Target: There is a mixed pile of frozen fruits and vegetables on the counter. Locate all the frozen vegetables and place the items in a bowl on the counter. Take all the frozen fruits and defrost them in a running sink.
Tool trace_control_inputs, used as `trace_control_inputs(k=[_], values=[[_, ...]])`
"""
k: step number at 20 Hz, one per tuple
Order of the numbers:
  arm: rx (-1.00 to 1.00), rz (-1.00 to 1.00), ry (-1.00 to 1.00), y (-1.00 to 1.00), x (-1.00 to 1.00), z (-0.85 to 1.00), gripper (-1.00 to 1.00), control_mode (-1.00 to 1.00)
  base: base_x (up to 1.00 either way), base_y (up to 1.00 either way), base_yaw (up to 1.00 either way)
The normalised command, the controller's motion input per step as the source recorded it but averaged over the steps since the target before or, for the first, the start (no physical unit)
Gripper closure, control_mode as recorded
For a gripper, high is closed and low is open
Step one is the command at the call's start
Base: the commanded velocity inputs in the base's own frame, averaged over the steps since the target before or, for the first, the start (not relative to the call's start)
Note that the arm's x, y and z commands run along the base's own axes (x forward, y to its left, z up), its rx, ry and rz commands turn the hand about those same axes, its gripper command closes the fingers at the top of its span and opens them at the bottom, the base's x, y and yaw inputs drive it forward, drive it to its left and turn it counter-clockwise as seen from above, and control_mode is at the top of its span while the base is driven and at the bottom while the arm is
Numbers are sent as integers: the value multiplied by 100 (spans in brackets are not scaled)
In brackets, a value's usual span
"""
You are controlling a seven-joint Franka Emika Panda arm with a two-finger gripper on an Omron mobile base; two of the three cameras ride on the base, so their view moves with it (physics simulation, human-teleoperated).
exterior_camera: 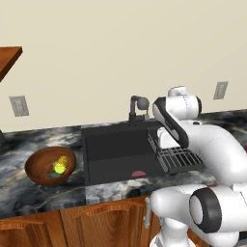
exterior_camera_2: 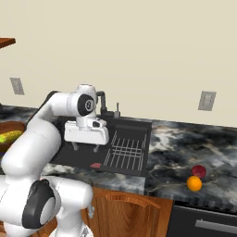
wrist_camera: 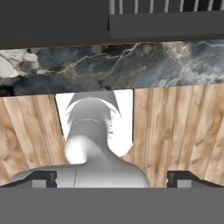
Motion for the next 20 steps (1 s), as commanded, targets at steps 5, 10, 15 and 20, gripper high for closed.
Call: trace_control_inputs(k=[5,10,15,20], values=[[-1,-3,23,-83,0,-7,-100,-100,0,0,0],[0,-1,17,-83,5,-9,-100,-100,0,0,0],[0,-1,15,-85,7,-6,-100,-100,0,0,0],[0,0,5,-80,16,0,-100,-100,0,0,0]])
